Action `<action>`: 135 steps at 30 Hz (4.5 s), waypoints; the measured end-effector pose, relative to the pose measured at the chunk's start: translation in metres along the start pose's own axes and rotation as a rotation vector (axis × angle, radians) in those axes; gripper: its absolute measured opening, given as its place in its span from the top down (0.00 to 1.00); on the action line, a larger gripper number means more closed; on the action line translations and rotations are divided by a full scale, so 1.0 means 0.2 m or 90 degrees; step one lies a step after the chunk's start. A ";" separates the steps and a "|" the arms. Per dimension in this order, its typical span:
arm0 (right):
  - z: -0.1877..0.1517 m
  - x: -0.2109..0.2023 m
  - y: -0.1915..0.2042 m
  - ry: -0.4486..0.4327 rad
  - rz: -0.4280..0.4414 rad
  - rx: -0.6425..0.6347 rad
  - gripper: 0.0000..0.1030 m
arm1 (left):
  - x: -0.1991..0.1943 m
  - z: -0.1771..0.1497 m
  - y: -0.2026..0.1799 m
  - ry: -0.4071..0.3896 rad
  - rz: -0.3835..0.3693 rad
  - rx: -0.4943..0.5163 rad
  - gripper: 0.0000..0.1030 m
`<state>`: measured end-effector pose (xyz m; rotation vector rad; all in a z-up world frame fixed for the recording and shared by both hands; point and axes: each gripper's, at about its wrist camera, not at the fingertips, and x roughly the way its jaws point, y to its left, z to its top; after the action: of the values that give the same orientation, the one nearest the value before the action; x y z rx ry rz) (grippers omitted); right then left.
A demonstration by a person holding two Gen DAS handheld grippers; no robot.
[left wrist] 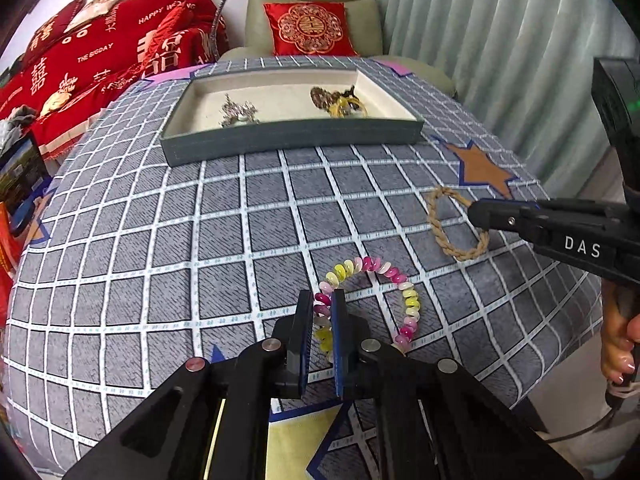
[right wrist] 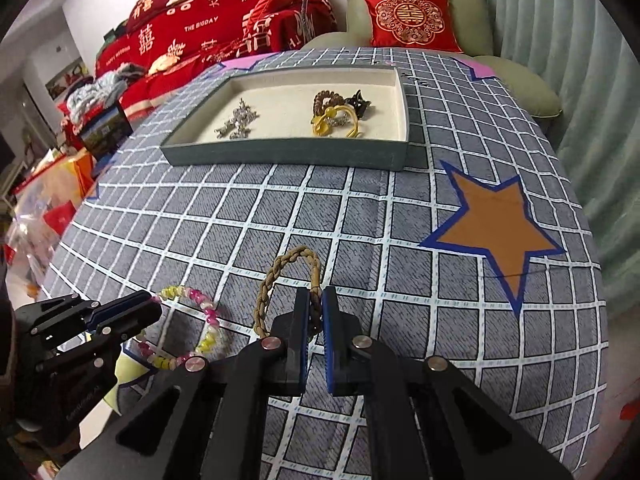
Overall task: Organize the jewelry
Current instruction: 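Grasp the pink-and-yellow beaded bracelet with the left tool while the right tool grasps the braided brown bracelet, then carry the beaded and braided bracelets in both tools over the tray, then open the right tool to drop the braided bracelet while the left tool releases the beaded bracelet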
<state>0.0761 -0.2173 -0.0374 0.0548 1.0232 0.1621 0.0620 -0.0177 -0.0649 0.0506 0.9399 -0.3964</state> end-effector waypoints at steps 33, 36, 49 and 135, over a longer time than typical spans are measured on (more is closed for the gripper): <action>0.46 -0.25 -0.03 -0.102 0.050 0.014 0.94 | -0.30 0.56 0.25 -0.147 0.038 -0.064 0.83; 0.54 -0.26 -0.02 -0.109 0.048 0.008 0.94 | -0.31 0.64 0.27 -0.162 0.049 -0.062 0.83; 0.93 -0.10 -0.05 -0.116 0.060 0.017 0.94 | -0.07 0.96 0.34 -0.169 0.084 -0.060 0.83; 0.86 0.47 -0.27 -0.026 0.105 0.139 0.33 | 0.63 0.97 0.33 -0.013 0.137 -0.034 0.82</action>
<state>0.2768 -0.2509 -0.0336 0.3404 0.9930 0.1981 0.3017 -0.0377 -0.0585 0.0969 0.9136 -0.1724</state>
